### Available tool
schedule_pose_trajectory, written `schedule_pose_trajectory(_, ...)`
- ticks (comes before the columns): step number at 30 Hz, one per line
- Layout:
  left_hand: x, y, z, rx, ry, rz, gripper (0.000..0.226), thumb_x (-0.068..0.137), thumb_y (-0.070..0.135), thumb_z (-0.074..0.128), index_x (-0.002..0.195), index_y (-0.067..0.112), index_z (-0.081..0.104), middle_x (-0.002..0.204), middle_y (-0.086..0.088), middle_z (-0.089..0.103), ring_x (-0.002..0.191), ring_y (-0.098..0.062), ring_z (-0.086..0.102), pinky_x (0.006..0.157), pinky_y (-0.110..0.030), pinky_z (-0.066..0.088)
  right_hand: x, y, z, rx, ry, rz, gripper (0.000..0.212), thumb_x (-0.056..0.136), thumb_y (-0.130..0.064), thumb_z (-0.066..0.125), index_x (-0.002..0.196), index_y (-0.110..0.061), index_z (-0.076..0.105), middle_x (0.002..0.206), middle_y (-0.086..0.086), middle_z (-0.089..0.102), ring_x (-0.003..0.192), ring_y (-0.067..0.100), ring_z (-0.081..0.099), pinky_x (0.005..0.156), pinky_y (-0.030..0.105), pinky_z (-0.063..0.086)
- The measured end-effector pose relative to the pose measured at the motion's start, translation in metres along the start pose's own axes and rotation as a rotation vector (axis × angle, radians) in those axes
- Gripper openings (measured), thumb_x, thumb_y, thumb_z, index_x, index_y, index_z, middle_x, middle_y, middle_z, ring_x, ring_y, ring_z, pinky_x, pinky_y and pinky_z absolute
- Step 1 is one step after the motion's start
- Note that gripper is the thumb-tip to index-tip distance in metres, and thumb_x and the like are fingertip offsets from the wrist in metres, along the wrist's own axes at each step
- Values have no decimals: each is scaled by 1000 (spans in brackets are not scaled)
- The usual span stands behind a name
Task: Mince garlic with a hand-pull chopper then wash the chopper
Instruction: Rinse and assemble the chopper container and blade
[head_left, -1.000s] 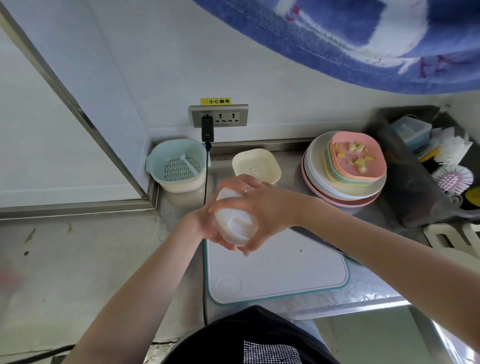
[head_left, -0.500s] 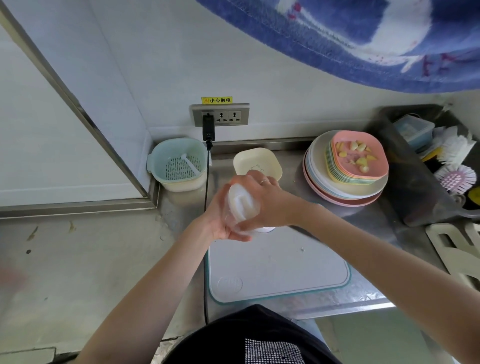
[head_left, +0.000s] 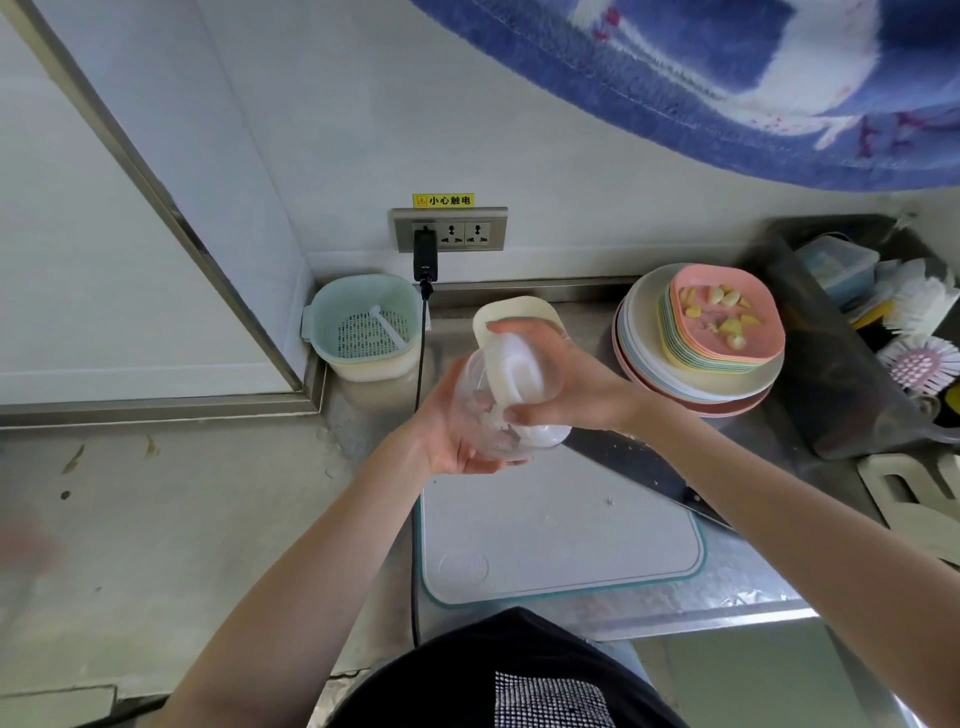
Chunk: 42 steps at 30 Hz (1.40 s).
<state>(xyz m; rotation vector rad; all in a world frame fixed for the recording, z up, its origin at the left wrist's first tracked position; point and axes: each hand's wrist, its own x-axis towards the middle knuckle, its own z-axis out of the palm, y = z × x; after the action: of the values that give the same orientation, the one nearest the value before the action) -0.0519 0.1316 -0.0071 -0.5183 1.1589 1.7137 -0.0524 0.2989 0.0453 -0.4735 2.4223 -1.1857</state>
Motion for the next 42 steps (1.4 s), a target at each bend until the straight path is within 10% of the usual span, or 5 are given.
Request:
schedule_pose_trajectory(10, 6, 2, -7, 1, -214, -91, 72, 77, 76, 44, 114, 17, 62, 103, -13, 68, 81, -41, 66, 41, -29, 52, -3, -21, -13, -266, -254, -31, 91, 67, -31, 81, 134, -57, 26, 142, -30, 13, 140, 9, 8, 110, 40, 30)
schedule_pose_trajectory(22, 7, 10, -21, 17, -522, -225, 94, 45, 56, 85, 123, 13, 54, 114, -18, 64, 90, -48, 65, 40, -36, 54, -7, -50, -23, -392, -350, -104, 87, 64, -28, 81, 129, -56, 30, 134, -24, 20, 133, 15, 15, 101, 37, 36)
schedule_pose_trajectory(32, 2, 6, -13, 25, -353, -161, 79, 66, 76, 44, 118, 17, 56, 107, -13, 67, 84, -40, 68, 40, -29, 53, -10, -51, -21, -412, -256, -76, 87, 60, -37, 81, 126, -60, 29, 135, -21, 20, 133, 16, 16, 102, 44, 39)
schedule_pose_trajectory(38, -6, 9, -7, 3, -315, -115, 76, 44, 61, 78, 105, 18, 67, 102, -12, 69, 83, -44, 67, 41, -32, 54, -10, -48, -16, -456, -243, -68, 90, 61, -46, 81, 128, -64, 24, 141, -20, 19, 136, 16, 15, 103, 46, 39)
schedule_pose_trajectory(42, -4, 7, -2, 39, -255, -63, 70, 60, 68, 57, 110, 21, 62, 102, -10, 69, 78, -43, 67, 38, -29, 51, -9, -42, -11, -470, -212, -22, 89, 64, -46, 79, 129, -63, 21, 145, -15, 17, 138, 16, 10, 104, 48, 37)
